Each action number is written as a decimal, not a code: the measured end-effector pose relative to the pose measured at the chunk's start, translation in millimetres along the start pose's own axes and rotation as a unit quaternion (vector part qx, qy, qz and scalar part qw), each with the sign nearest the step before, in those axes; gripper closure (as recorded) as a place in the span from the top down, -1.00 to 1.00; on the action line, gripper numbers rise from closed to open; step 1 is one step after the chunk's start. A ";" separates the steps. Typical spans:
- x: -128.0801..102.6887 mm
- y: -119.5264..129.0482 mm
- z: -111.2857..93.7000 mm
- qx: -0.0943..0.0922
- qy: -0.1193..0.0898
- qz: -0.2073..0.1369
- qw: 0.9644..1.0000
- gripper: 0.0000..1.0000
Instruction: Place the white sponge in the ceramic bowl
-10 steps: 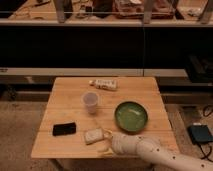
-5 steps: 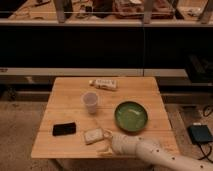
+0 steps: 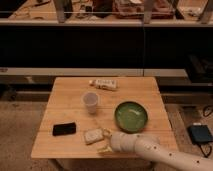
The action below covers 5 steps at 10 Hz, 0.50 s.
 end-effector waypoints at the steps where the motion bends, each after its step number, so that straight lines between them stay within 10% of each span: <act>1: -1.2 -3.7 1.1 0.001 -0.001 0.003 1.000 0.30; 5: -1.2 -15.6 2.6 0.006 0.000 0.009 1.000 0.30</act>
